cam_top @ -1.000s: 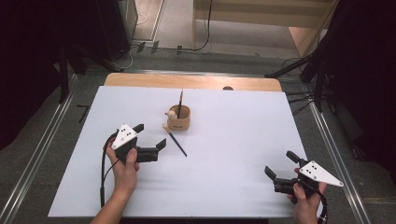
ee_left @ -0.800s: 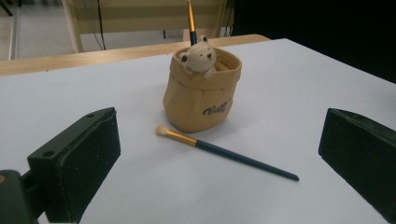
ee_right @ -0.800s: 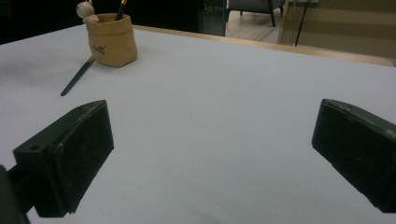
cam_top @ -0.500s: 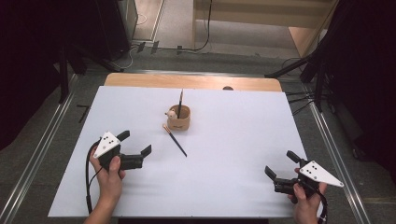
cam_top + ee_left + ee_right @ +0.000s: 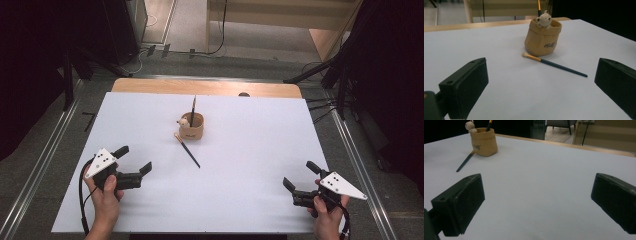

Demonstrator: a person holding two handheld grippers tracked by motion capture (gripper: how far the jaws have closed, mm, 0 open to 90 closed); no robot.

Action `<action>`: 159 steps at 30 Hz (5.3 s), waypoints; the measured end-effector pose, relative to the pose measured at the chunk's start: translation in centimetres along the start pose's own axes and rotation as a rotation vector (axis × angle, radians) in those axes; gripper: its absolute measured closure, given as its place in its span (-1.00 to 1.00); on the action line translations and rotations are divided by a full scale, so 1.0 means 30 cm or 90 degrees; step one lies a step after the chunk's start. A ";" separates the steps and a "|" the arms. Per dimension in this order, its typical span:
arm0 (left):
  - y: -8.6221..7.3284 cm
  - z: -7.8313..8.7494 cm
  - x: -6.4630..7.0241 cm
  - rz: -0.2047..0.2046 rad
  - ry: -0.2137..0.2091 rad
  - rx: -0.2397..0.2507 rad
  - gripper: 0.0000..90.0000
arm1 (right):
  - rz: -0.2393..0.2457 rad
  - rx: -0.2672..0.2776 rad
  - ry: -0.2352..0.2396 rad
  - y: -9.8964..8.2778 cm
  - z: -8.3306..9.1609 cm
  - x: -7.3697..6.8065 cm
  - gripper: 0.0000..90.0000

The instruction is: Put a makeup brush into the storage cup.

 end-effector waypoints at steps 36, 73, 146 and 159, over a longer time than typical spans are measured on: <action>-0.052 0.140 -0.078 0.020 0.000 0.002 -1.00 | -0.005 0.009 -0.014 0.003 0.008 0.012 -1.00; 0.090 -0.184 0.083 -0.033 -0.115 -0.037 -1.00 | -0.003 0.003 -0.014 -0.003 0.017 0.012 -1.00; 0.059 -0.583 0.110 -0.251 -0.275 -0.407 -0.84 | -0.005 -0.005 -0.011 -0.012 0.013 0.020 -1.00; 0.065 -0.568 0.123 -0.282 -0.236 -0.428 -0.56 | -0.005 -0.004 -0.015 -0.012 0.017 0.022 -1.00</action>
Point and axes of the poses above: each handheld gripper's, and its own axes: z roughly backward along the jaws, y roughly out of its top, x roughly to its right, the point moved 2 cm from there along -z, roughly forward along the jaws, and after that the axes turned 2 degrees about -y, right-handed, at the moved point
